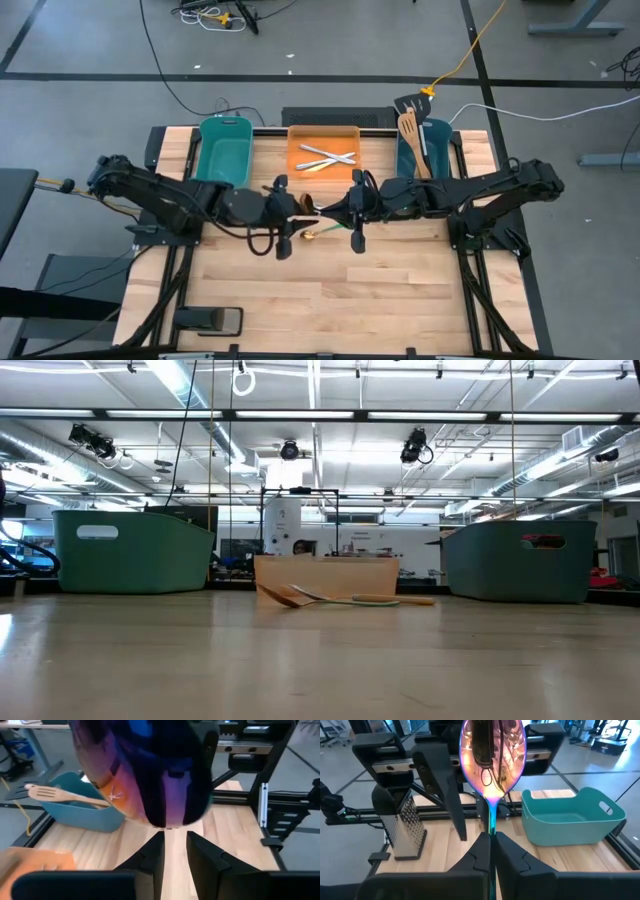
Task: Pick & Place Kitchen Items
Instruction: Put the blue spoon into the green bin
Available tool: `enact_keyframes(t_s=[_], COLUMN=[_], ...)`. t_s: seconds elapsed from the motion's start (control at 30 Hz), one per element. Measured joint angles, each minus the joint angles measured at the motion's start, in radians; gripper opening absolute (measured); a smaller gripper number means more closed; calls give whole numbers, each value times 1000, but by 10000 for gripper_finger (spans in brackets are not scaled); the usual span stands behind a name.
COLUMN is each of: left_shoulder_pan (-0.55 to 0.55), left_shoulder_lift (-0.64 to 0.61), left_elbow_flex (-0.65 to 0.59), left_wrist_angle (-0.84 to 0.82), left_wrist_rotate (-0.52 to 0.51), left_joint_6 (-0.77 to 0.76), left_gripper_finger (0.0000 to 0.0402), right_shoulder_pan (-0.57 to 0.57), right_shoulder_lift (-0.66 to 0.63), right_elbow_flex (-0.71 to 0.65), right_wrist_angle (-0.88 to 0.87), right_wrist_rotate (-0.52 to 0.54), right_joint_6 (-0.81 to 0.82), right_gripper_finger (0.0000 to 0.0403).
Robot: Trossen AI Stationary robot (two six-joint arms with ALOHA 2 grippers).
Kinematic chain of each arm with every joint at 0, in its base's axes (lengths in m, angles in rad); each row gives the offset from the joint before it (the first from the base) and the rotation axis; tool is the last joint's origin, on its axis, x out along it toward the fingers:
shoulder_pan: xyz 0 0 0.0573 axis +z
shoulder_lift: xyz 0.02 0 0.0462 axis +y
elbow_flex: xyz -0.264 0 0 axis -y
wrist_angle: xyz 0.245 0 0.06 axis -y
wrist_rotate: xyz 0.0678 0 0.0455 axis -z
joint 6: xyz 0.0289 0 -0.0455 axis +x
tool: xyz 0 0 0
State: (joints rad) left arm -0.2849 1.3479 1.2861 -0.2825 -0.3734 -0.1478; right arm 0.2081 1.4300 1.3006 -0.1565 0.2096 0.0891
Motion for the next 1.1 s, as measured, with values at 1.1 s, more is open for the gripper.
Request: enact_keyframes(t_s=[1.1], left_shoulder_pan=[23], left_shoulder_lift=[74], left_elbow_flex=[-2], left_wrist_angle=[175], left_wrist_rotate=[100], left_joint_6=[84], left_gripper_finger=[193], right_shoulder_pan=[7], right_shoulder_lift=[-7], right_elbow_flex=[2], right_wrist_angle=[117], right_wrist_rotate=[-48], right_joint_6=[-72], right_gripper_finger=[15])
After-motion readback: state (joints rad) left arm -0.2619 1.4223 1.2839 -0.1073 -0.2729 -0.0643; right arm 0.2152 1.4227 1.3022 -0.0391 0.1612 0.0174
